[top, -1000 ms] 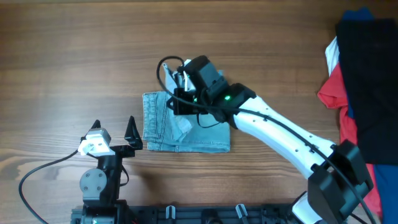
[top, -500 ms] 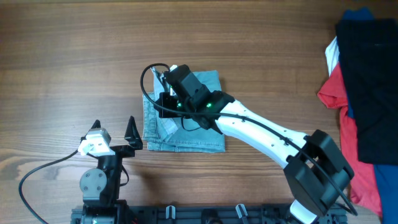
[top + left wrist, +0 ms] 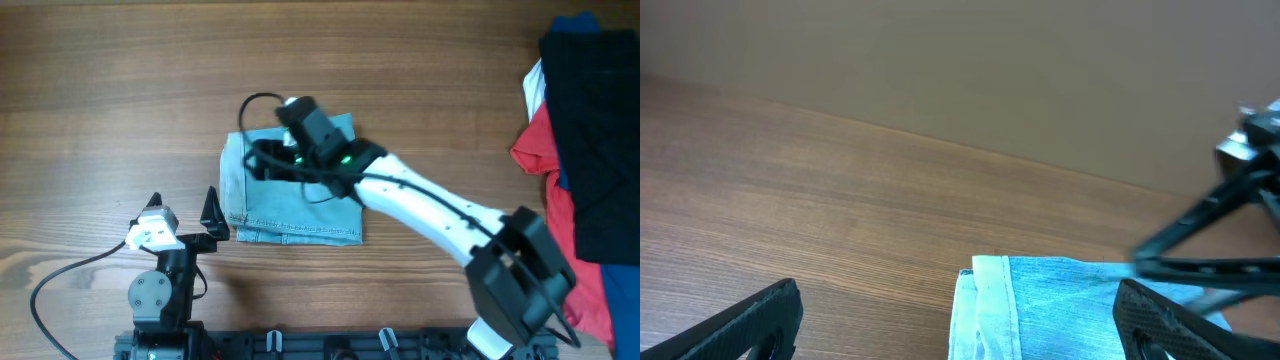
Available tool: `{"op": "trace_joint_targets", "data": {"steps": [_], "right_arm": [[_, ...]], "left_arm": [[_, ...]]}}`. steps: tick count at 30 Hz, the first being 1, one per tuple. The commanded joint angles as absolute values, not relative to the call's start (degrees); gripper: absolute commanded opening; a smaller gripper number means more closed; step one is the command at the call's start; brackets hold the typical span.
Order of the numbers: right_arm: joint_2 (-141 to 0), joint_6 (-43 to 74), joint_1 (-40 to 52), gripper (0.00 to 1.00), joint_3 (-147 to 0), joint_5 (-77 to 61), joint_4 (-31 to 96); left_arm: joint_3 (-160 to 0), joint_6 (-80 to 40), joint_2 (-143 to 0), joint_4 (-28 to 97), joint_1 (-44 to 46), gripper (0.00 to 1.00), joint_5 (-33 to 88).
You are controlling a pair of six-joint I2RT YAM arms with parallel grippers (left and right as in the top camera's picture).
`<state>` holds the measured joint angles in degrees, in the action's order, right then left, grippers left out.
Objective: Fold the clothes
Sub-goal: 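Fold the shorts' right end leftward over the rest and release, then reach the left gripper to the folded shorts and grasp their edge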
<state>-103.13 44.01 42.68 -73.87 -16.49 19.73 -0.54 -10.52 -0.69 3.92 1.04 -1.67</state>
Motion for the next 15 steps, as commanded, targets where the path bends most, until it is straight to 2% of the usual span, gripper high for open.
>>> {"op": "trace_joint_targets", "data": {"steps": [1, 4, 9, 12, 15], "right_arm": [[-93.76, 38.65, 35.46, 0.86, -74.59, -12.19, 30.02], [-83.42, 37.43, 26.5, 0.99, -74.59, -1.13, 46.19], [-67.48, 33.23, 18.2, 1.0, -74.59, 4.19, 57.19], [-61.1, 31.55, 17.58, 1.0, -74.56, 11.07, 65.98], [-58.63, 34.57, 17.58, 1.0, -74.56, 18.35, 73.25]], "left_arm": [[-0.32, -9.39, -0.16, 3.95, 1.28, 1.0, -2.02], [-0.32, -9.39, -0.16, 3.95, 1.28, 1.0, -2.02], [-0.32, -9.39, -0.16, 3.95, 1.28, 1.0, -2.02], [-0.32, -9.41, -0.16, 3.88, 1.28, 1.0, -2.0], [-0.32, -9.45, -0.16, 4.23, 1.28, 1.0, 1.06]]}}
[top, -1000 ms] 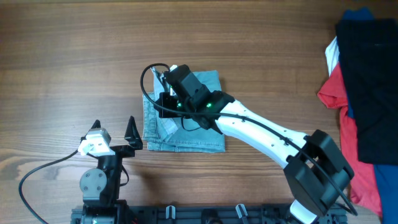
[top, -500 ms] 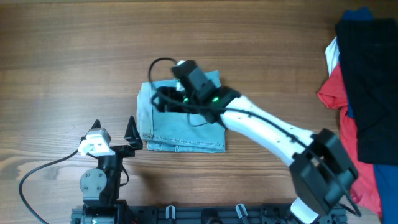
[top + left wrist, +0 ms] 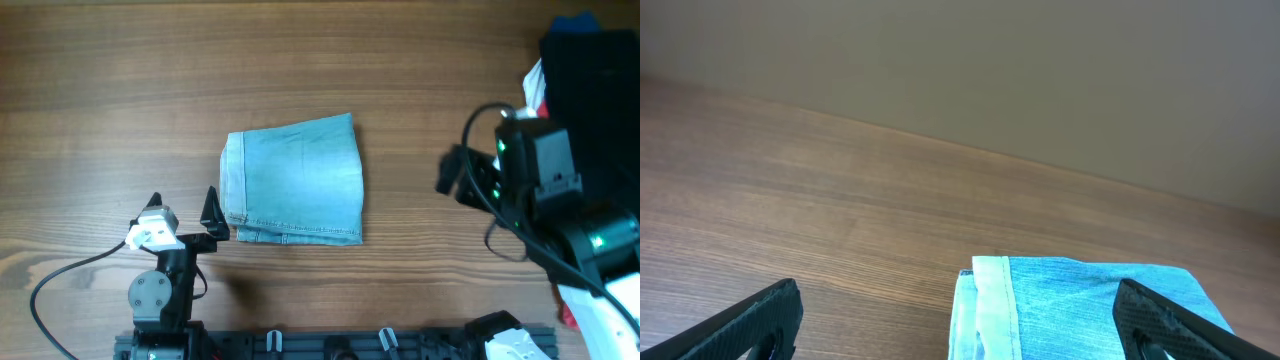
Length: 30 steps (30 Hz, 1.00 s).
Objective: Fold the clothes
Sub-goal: 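Reach the left gripper to the folded shorts and grasp their edge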
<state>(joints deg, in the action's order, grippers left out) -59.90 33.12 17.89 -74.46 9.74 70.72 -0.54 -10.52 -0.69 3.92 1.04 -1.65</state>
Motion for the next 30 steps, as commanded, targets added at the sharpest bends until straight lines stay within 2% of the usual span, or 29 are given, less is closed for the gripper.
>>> {"op": "trace_joint_targets", "data": {"steps": [1, 4, 6, 8, 12, 17, 18, 20, 22, 24, 26, 29, 30], "right_arm": [[-58.61, 34.46, 17.58, 1.0, -74.56, 18.7, 73.89], [-59.88, 34.48, 17.58, 1.0, -74.54, 18.9, 74.0], [-61.12, 34.5, 17.58, 1.0, -74.54, 18.85, 73.23], [-63.11, 34.46, 17.58, 1.0, -74.54, 18.98, 72.1], [-67.59, 34.48, 17.58, 1.0, -74.54, 19.29, 68.14], [-73.89, 34.44, 17.5, 1.0, -74.54, 19.29, 60.71], [-74.96, 34.48, 17.1, 1.0, -74.54, 19.2, 59.88], [-76.44, 34.48, 16.6, 1.0, -74.54, 17.93, 59.31], [-77.56, 34.46, 16.51, 1.0, -74.54, 17.58, 59.27], [-77.93, 34.2, 16.47, 1.0, -74.54, 17.58, 58.65], [-78.08, 32.75, 15.73, 1.0, -74.54, 17.54, 57.45], [-78.08, 32.77, 13.19, 1.0, -74.54, 17.3, 56.21], [-78.13, 32.77, 12.12, 1.0, -74.54, 16.21, 56.12]], "left_arm": [[-0.32, -9.93, -0.16, 2.85, 1.28, 1.0, 8.23], [-0.34, -15.94, -0.16, -2.94, 1.28, 1.0, 33.12], [-0.34, -20.53, -0.16, -6.46, 1.28, 1.0, 40.56], [-2.52, -24.51, -0.16, -9.08, 1.28, 1.0, 43.09], [-15.14, -20.47, -4.8, -6.11, 1.28, 1.0, 43.48], [-43.07, -13.19, -29.39, 23.03, 1.28, 1.0, 39.31], [-46.85, -12.21, -34.22, 24.51, 1.28, 1.0, 39.35], [-50.39, -14.39, -42.61, 23.31, 1.28, 1.0, 44.53], [-50.68, -18.92, -47.97, 14.52, 1.34, 0.99, 57.58], [-52.53, -19.92, -49.71, 18.0, 2.52, 0.99, 51.03], [-59.0, -16.78, -51.09, 32.62, 9.67, 0.99, 26.83], [-66.0, -15.33, -55.53, 43.0, 24.4, 0.99, 2.42], [-66.24, -15.27, -57.12, 43.11, 28.6, 1.0, -1.45]]}}
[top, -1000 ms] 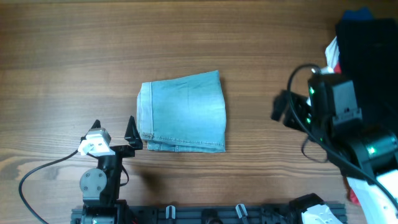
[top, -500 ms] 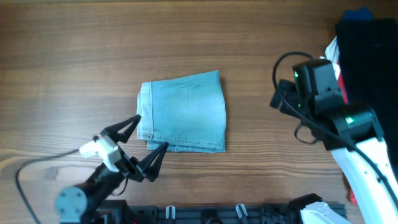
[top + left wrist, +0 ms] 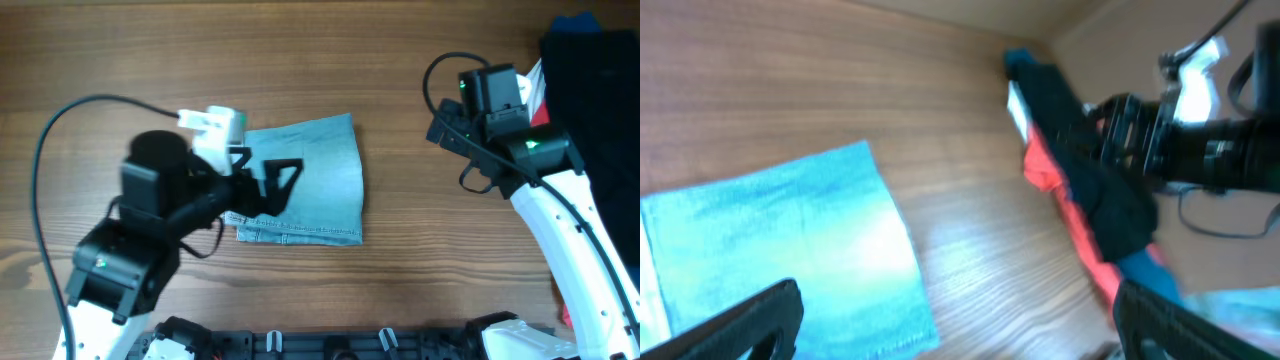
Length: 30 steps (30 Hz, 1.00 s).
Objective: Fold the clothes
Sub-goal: 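Reach the left gripper to the folded shorts and grasp their edge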
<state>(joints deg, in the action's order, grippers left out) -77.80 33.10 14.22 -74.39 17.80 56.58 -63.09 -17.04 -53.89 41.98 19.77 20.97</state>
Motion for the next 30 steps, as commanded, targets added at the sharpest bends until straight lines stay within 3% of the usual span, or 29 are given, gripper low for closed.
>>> {"op": "trace_joint_targets", "data": {"steps": [1, 6, 7, 8, 9, 14, 22, 30], "right_arm": [[-78.22, 32.6, 10.83, 1.0, -74.54, 14.22, 56.16], [-78.35, 31.4, 8.16, 1.0, -74.54, 11.29, 56.6], [-78.35, 31.42, 8.16, 1.0, -74.54, 11.31, 56.73], [-78.35, 31.42, 8.16, 1.0, -74.54, 11.29, 56.77], [-78.35, 31.42, 8.16, 1.0, -74.54, 11.31, 56.84], [-78.35, 31.24, 8.16, 1.0, -74.54, 12.45, 57.04], [-78.35, 31.51, 8.16, 1.0, -74.54, 12.4, 56.97], [-78.35, 31.51, 8.16, 1.0, -74.54, 12.4, 56.97]], "left_arm": [[-66.22, -15.2, -59.9, 43.16, 33.47, 1.0, -3.51], [-66.22, -15.44, -70.57, 41.85, 37.65, 1.0, -3.51], [-66.22, -15.42, -73.17, 41.87, 37.65, 0.73, -3.53], [-66.22, -15.42, -74.54, 41.85, 37.65, 0.32, -3.55], [-66.22, -15.44, -76.2, 41.85, 37.65, 0.06, -3.55], [-66.22, -27.94, -87.66, 43.55, 36.67, 0.04, -13.19], [-66.22, -30.48, -102.1, 40.62, 27.46, 0.04, -8.19], [-65.8, -31.0, -105.78, 38.13, 26.24, 0.04, -4.75]]}}
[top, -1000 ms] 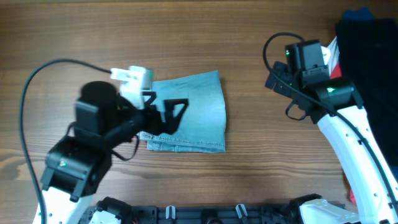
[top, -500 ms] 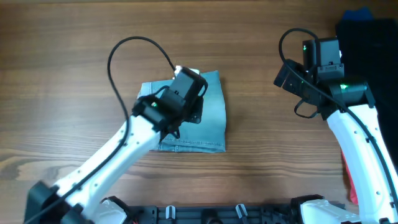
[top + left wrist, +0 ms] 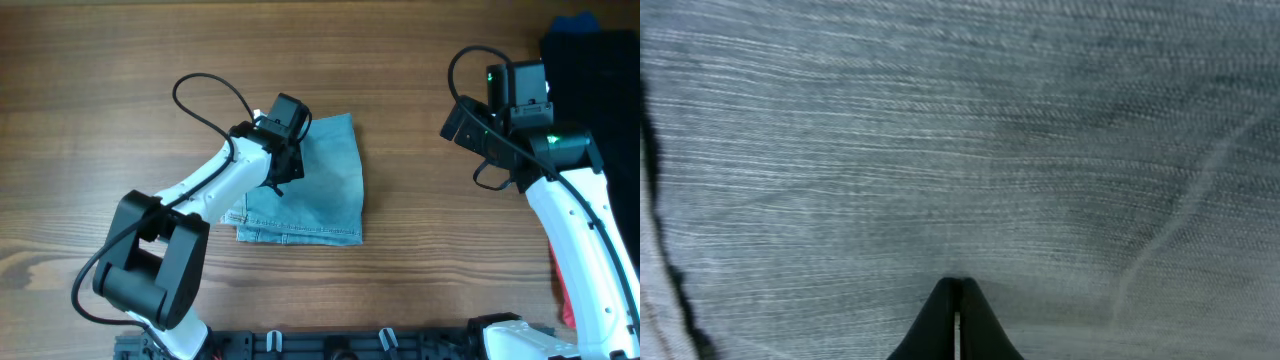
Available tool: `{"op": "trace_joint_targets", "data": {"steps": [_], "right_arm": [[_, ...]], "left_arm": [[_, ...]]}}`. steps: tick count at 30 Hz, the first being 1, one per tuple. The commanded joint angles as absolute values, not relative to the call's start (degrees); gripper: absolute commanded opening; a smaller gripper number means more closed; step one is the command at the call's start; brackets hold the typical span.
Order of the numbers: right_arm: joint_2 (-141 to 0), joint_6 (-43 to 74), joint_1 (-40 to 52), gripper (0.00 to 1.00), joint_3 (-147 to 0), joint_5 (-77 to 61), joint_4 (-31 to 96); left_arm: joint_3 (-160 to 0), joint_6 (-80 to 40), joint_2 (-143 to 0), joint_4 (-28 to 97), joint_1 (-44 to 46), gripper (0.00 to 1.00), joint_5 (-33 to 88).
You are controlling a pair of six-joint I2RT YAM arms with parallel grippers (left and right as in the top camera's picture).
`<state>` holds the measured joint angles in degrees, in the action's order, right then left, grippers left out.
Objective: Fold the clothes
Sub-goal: 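Reach the left gripper to the folded shorts and grasp their edge, then drag the folded shorts with the left gripper to the far left corner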
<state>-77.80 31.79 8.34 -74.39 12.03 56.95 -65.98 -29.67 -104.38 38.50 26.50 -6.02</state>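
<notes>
Folded light-blue denim (image 3: 325,190) lies in the middle of the wooden table (image 3: 120,80). My left gripper (image 3: 279,182) is down on the denim's upper left part. In the left wrist view the denim weave (image 3: 960,130) fills the frame, and my left gripper (image 3: 958,287) is shut, its black tips together against the cloth with nothing between them. My right gripper (image 3: 455,122) hangs over bare table to the right of the denim, well apart from it. The overhead view does not show whether its jaws are parted.
A pile of other clothes sits at the right edge: a black garment (image 3: 600,120) on top, red cloth (image 3: 578,290) under it, and a bit of blue (image 3: 580,20) at the far corner. The right arm's white link (image 3: 590,250) runs along that pile.
My left gripper was open and raised over the denim's left side. Now it is shut with its tips pressed on the denim. The right arm has shifted slightly to the right.
First my right gripper was on the denim while the left sat open at the table's front. Then the right arm was back at the right side. Then the left arm was open over the denim; now it is shut and touching it.
</notes>
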Motion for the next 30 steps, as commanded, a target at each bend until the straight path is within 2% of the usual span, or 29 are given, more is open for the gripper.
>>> {"op": "trace_joint_targets", "data": {"steps": [1, 8, 14, 23, 24, 28, 30], "right_arm": [[-78.35, 31.51, 8.16, 1.0, -74.54, 12.4, 56.97], [-78.35, 31.51, 8.16, 1.0, -74.54, 12.4, 56.97], [-78.35, 31.48, 8.16, 1.0, -74.54, 12.4, 56.97], [-78.35, 31.51, 8.16, 1.0, -74.54, 12.4, 56.97], [-78.35, 31.51, 8.16, 1.0, -74.54, 12.4, 56.97], [-78.35, 31.53, 8.16, 1.0, -74.54, 12.4, 56.97], [-78.35, 31.53, 8.16, 1.0, -74.54, 12.4, 56.97]], "left_arm": [[-64.99, -30.96, -105.89, 36.97, 26.06, 0.04, -4.78], [-63.31, -32.25, -110.3, 32.4, 21.15, 0.04, -4.73], [-63.31, -33.52, -117.8, 22.35, 12.88, 0.04, -4.49], [-63.33, -38.87, -120.77, -0.91, -12.34, 0.04, -1.58], [-63.33, -42.96, -120.77, -4.1, -16.84, 0.04, -1.45], [-63.35, -51.96, -120.88, -12.8, -24.21, 0.04, -1.06], [-65.14, -51.92, -119.87, -14.57, -26.46, 0.04, 4.19]]}}
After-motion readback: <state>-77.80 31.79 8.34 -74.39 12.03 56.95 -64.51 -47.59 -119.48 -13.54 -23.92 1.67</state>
